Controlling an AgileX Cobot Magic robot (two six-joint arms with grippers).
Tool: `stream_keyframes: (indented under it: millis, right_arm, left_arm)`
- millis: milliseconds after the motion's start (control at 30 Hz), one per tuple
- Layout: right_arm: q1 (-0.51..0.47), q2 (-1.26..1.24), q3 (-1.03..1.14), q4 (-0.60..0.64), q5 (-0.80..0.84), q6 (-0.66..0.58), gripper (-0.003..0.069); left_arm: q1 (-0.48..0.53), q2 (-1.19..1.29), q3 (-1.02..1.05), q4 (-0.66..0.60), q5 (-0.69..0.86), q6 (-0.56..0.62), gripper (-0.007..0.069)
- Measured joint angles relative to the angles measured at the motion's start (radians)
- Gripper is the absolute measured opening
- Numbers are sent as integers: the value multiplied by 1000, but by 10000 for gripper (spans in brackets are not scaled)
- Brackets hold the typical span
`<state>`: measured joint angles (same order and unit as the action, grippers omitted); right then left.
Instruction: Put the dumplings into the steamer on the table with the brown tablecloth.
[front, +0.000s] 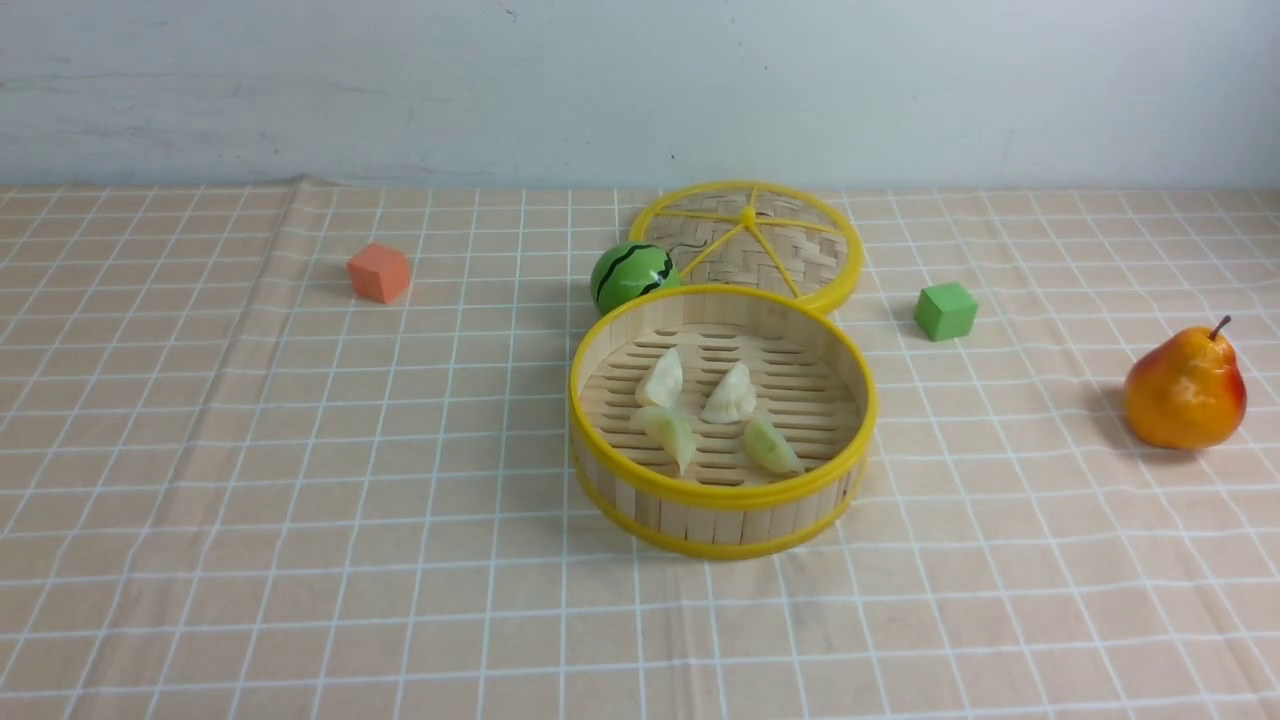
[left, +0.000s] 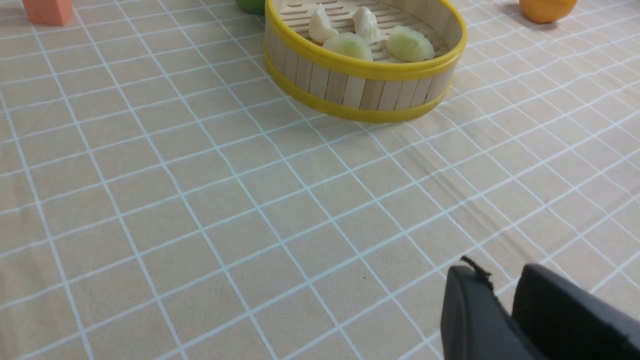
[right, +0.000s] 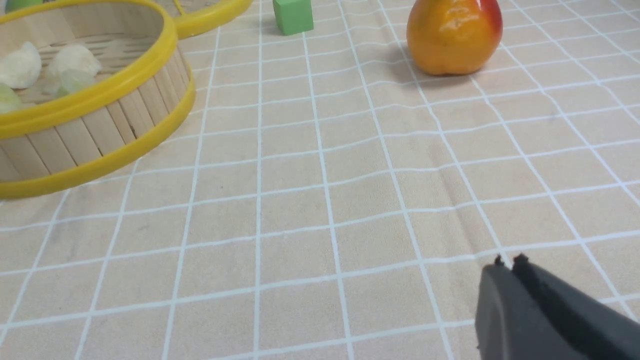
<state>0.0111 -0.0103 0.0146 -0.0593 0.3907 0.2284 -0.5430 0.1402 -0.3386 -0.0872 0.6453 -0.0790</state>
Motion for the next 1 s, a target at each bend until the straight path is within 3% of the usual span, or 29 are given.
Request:
stream_keyframes:
  millis: [333, 433, 533, 600, 633, 767, 933, 1000]
  right_arm:
    - [0, 0, 0, -2, 0, 0, 31]
    - [0, 0, 0, -3, 0, 0, 31]
    - [0, 0, 0, -3, 0, 0, 31]
    - [0, 0, 0, -3, 0, 0, 34]
    - [0, 0, 0, -3, 0, 0, 36]
    - [0, 0, 0, -3, 0, 0, 41]
    - [0, 0, 0, -3, 1, 0, 47]
    - [0, 0, 0, -3, 1, 0, 49]
  left_arm:
    - [0, 0, 0, -3, -4, 0, 124]
    - [0, 0, 8, -4, -67, 0, 83]
    - [10, 0, 45, 20, -200, 0, -8]
    - [26, 0, 69, 22, -266, 0, -14]
    - [76, 0, 103, 21, -369, -8, -13]
    - [208, 0, 174, 20, -520, -78, -13]
    - [421, -55, 256, 46, -550, -162, -13]
    - [454, -80, 278, 48, -545, -169, -13]
